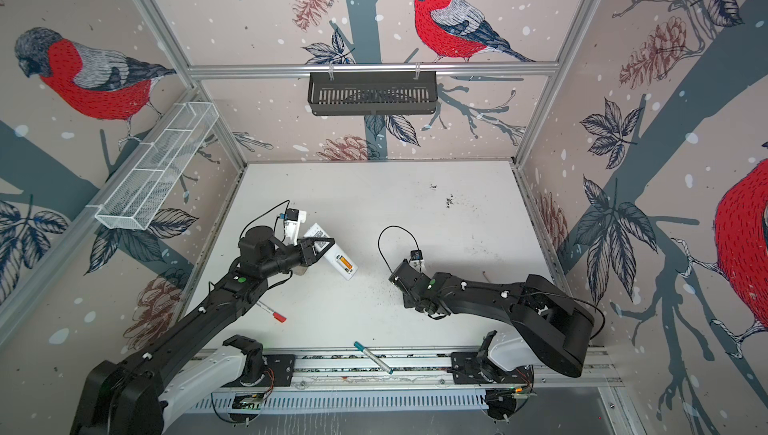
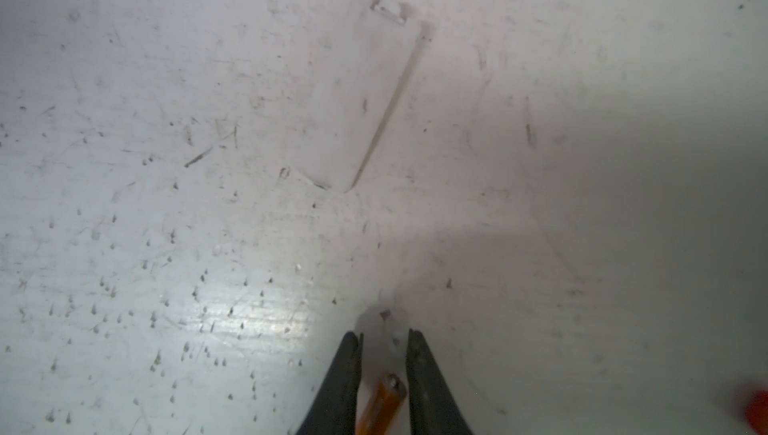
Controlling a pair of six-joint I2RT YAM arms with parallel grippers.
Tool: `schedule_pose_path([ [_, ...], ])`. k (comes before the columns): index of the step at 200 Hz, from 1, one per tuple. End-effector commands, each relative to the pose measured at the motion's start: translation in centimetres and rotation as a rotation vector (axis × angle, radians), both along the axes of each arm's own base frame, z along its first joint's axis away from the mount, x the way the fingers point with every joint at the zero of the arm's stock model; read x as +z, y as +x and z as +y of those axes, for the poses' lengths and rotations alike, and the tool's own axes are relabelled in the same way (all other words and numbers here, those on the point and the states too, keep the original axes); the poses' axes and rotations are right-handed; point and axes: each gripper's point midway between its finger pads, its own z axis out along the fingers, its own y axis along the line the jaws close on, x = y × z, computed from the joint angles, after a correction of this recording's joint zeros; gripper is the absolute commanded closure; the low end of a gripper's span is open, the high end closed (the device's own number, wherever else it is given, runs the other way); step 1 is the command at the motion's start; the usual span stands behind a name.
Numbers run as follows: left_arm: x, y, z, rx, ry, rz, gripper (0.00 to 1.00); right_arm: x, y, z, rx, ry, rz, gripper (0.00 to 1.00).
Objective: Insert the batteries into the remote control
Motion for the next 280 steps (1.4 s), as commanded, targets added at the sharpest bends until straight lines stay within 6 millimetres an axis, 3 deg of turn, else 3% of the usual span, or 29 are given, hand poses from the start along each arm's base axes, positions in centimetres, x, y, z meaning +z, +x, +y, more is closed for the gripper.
schedule_pose_path([
  [1, 0.6, 0.2, 0.0, -0.002, -0.001, -0.033, 1.0, -2.1, -4.1, -1.5, 0.068, -0.076, 0.198, 0.7],
  [11, 0.5, 0.2, 0.0, -0.001, -0.002, -0.033, 1.0, -2.0, -4.0, -1.7, 0.058, -0.083, 0.192, 0.62],
  [24, 0.5, 0.2, 0.0, 0.0, -0.002, -0.032, 1.0, -2.0, -4.1, -2.0, 0.047, -0.089, 0.19, 0.6],
  [87, 0.4, 0.2, 0.0, -0.001, -0.003, -0.032, 1.0, -2.3, -5.4, -3.0, 0.011, -0.095, 0.233, 0.71],
  [149, 0.4, 0.1, -0.1, -0.007, -0.017, -0.029, 1.0, -2.0, -6.0, -4.5, -0.028, -0.103, 0.223, 0.66],
  [163, 0.4, 0.0, -0.2, -0.01, -0.021, -0.028, 1.0, -2.0, -6.1, -4.1, -0.022, -0.085, 0.227, 0.67],
  [193, 0.3, 0.0, -0.3, -0.023, -0.025, -0.024, 1.0, -1.9, -5.9, -3.2, -0.007, -0.049, 0.226, 0.8],
  [240, -0.9, -0.4, -1.7, -0.072, -0.007, 0.02, 1.0, -1.3, -5.1, -2.1, 0.018, -0.036, 0.192, 0.93],
  [280, -2.4, -1.3, -3.8, -0.138, -0.012, 0.065, 1.0, 2.3, -3.4, 3.2, 0.177, 0.142, 0.017, 0.95],
])
